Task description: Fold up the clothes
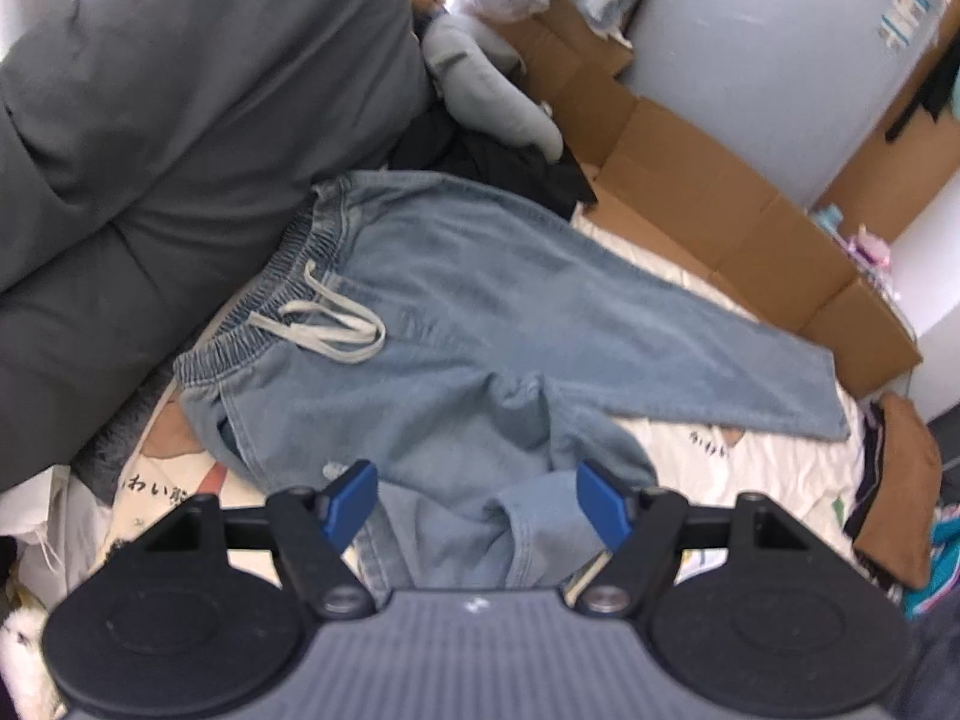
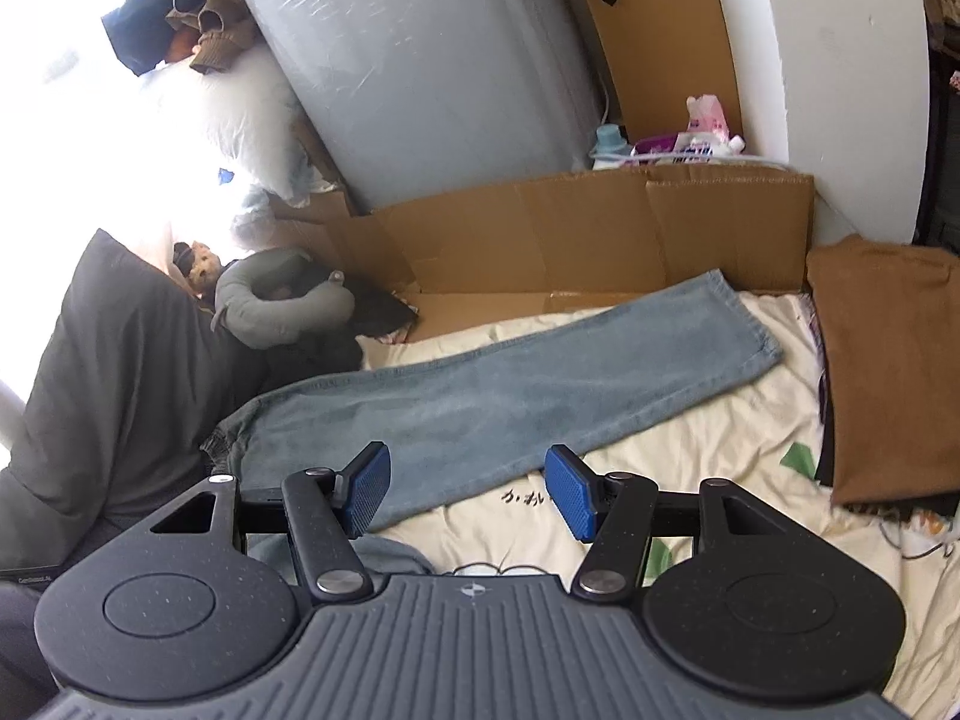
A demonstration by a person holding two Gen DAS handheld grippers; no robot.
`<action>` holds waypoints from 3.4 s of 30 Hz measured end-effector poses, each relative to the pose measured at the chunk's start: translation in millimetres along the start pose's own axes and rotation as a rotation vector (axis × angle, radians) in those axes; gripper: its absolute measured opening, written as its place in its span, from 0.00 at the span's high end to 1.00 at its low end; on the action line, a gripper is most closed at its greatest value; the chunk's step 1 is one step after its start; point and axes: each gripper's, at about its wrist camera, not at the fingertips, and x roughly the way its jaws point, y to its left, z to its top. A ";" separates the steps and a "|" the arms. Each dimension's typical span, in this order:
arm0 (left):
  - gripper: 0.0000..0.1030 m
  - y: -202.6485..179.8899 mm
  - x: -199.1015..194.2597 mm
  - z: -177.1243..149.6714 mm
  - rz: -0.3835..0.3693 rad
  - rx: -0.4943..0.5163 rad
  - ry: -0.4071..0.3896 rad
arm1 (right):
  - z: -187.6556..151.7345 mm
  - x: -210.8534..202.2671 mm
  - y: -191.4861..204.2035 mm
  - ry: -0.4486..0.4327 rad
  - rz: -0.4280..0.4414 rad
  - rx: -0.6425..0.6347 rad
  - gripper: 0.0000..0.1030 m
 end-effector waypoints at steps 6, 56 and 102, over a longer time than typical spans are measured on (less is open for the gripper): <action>0.26 0.1 13.6 -14.1 0.007 0.027 0.032 | -26.5 15.0 -9.4 0.038 -0.014 0.010 0.38; 0.84 54.6 187.0 -148.3 0.044 -0.264 0.326 | -152.7 141.9 -56.1 0.375 0.041 0.056 0.38; 0.62 -75.0 166.3 -178.6 -0.560 -0.014 0.429 | -248.6 215.2 -37.4 0.728 0.241 0.230 0.38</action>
